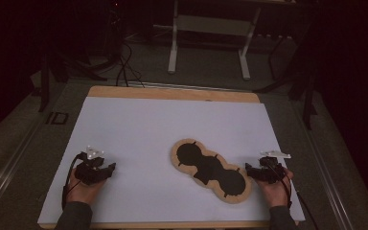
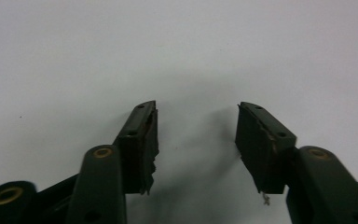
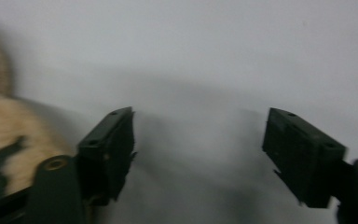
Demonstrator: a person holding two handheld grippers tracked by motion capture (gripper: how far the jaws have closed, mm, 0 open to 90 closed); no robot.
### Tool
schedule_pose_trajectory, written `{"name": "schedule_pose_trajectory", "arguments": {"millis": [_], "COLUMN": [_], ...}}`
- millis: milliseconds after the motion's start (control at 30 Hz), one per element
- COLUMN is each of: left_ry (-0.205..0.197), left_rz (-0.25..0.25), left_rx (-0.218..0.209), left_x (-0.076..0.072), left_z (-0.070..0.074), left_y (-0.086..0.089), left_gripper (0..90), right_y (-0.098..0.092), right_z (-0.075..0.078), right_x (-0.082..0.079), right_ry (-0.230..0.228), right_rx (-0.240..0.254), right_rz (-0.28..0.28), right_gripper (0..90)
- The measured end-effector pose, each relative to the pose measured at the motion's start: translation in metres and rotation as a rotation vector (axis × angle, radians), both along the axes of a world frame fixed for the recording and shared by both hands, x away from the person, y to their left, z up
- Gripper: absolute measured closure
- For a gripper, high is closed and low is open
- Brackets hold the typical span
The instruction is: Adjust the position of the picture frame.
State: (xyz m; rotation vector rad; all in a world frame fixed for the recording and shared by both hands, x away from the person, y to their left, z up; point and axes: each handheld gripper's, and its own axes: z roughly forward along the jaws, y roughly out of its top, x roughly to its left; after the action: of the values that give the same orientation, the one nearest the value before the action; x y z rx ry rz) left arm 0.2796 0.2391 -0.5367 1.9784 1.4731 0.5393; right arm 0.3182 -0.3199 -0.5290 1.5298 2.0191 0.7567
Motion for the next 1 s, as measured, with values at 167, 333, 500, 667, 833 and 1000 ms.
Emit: {"name": "schedule_pose_trajectory", "arguments": {"millis": [167, 333, 500, 667, 833, 1000], "left_ry": [0.007, -0.030, -0.048, -0.108, -0.150, -0.174], "left_rz": [-0.003, -0.042, -0.091, -0.115, -0.123, -0.140], "left_rx": [-0.062, -0.068, -0.015, -0.013, -0.042, -0.037], "left_x": [0.000, -0.002, -0.003, -0.007, -0.010, -0.012], "left_z": [0.003, 0.008, 0.012, 0.018, 0.022, 0.022], "left_y": [0.002, -0.003, -0.012, -0.012, -0.008, -0.008], "left_gripper": [51.4, 48.0, 48.2, 48.9, 48.4, 49.9], "right_y": [0.005, 0.013, 0.018, 0.023, 0.024, 0.021], "right_z": [0.010, 0.018, 0.023, 0.026, 0.025, 0.025], "right_x": [-0.007, -0.016, -0.019, -0.023, -0.027, -0.030], "right_ry": [-0.040, -0.055, -0.043, -0.021, 0.017, 0.046], "right_rx": [0.020, 0.051, 0.060, 0.072, 0.095, 0.114], "right_rz": [0.056, 0.137, 0.205, 0.255, 0.289, 0.281], "right_gripper": [33.4, 40.8, 48.2, 56.8, 61.1, 64.6]}}
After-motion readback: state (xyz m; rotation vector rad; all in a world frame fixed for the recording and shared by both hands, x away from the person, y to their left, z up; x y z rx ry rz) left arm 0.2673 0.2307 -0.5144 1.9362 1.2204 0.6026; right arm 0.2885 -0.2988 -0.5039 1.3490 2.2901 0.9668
